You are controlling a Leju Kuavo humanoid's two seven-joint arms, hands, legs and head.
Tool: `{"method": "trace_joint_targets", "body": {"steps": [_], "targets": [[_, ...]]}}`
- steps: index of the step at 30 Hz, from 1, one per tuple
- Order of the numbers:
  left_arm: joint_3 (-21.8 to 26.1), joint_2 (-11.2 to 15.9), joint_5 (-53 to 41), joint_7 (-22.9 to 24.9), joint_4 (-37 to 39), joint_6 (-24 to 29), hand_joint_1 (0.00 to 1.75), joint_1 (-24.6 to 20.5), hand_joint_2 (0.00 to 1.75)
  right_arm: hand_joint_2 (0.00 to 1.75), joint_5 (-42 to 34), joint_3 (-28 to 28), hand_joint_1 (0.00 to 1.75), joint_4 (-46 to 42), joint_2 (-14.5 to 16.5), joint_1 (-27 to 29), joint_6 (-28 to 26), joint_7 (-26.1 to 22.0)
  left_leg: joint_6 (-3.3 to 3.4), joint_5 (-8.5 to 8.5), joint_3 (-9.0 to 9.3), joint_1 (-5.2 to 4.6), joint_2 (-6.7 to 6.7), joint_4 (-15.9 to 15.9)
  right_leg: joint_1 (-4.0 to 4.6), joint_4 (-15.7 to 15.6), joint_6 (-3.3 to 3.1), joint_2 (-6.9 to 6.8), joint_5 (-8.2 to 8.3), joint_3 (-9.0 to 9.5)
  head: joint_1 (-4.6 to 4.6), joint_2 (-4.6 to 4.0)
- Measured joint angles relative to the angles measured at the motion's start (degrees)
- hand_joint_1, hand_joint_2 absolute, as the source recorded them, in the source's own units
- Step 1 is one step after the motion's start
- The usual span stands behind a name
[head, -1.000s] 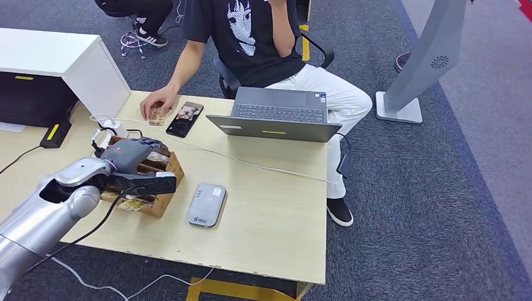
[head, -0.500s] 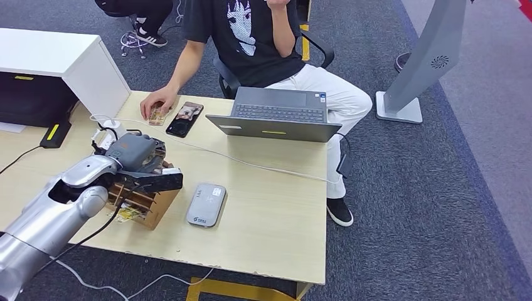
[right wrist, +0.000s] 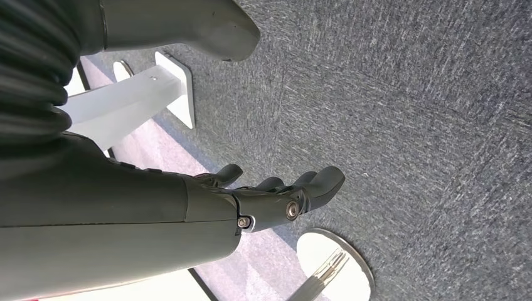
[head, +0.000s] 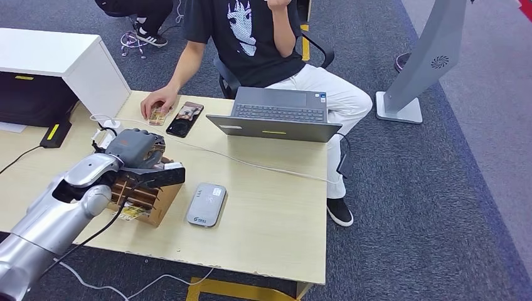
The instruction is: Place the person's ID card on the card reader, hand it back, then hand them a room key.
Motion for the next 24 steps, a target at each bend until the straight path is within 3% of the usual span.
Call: {"method": "trace_joint_targets", "body": {"steps": [6,18,24], "targets": [[3.15,-1.63,-2.61,0.2,0.07,4.23,1.75,0.72,1.75,1.75,0.03,-0.02,0.0,0.0,0.0,0.01,0.0,0.0,0.0,0.0,0.0,0.0,0.0,0.0,0.0,0.0,0.0,0.0,0.0,0.0,0.01,0.0],[5.34,-3.14,-3.3,0.31,0.05,5.13,1.75,1.33,1.75,1.75,0.03,-0.02,0.0,0.0,0.0,0.03,0.0,0.0,0.0,0.0,0.0,0.0,0.0,0.0,0.0,0.0,0.0,0.0,0.0,0.0,0.01,0.01],[9.02,-4.96,-7.02,0.62,-1.73,12.55,1.75,3.18,1.75,1.75,0.06,-0.08,0.0,0.0,0.0,0.05,-0.08,0.02,0.0,0.0,0.0,0.0,0.0,0.0,0.0,0.0,0.0,0.01,0.0,0.0,0.01,0.01]]}}
